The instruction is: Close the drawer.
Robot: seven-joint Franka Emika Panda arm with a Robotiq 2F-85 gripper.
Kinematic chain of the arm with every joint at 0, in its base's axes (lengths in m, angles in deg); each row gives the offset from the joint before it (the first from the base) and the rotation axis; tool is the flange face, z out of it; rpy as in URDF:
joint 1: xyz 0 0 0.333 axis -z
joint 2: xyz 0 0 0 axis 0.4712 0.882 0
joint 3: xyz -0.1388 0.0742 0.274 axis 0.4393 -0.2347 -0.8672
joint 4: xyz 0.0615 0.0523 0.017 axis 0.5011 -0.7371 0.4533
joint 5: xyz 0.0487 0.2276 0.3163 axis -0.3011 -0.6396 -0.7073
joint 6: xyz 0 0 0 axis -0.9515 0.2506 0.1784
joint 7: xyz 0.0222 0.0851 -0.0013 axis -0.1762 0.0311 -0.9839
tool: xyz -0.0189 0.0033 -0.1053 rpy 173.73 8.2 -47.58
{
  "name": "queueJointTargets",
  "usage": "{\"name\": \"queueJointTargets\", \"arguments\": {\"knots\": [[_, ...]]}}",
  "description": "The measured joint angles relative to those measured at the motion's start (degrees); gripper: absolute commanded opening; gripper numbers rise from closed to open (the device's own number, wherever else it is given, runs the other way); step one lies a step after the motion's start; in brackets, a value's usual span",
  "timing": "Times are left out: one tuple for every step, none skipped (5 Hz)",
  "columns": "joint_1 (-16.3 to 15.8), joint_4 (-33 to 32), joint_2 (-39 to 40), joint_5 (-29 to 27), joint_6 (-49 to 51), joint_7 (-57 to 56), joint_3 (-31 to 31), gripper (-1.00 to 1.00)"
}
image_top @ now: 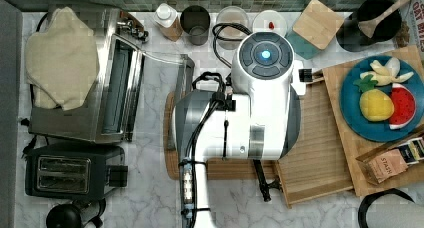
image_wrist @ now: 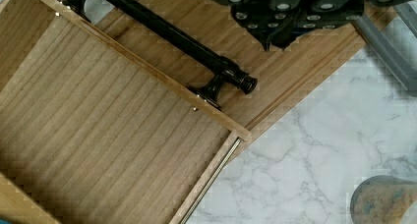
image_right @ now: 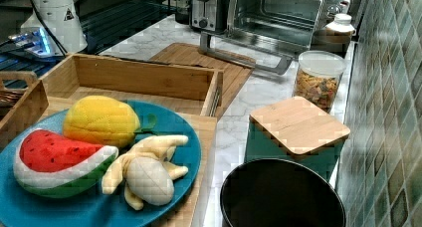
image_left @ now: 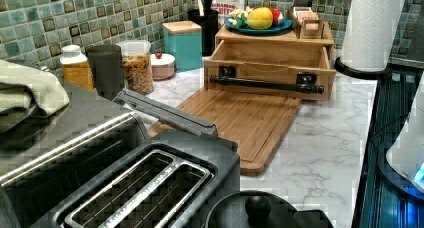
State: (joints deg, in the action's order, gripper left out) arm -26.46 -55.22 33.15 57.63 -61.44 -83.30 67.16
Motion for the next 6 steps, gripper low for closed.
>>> {"name": "queueJointTargets", "arguments": {"knots": [[0.07, -0.11, 0.41, 0.02, -0.5, 0.0, 0.03, -1.0], [0.02, -0.39, 1.22, 0.02, -0.59, 0.0, 0.0, -1.0], [0.0, -2.35, 0.79, 0.66, -3.48, -2.66, -0.03, -1.0], [-0.06, -4.76, -0.18, 0.73, -4.01, -9.21, -0.43, -1.0], [-0.17, -8.95, -1.8, 0.81, -6.06, -17.54, -1.81, -1.0], [-1.07, -14.88, -3.98, 0.74, -11.55, -23.72, -3.17, -1.0]]}}
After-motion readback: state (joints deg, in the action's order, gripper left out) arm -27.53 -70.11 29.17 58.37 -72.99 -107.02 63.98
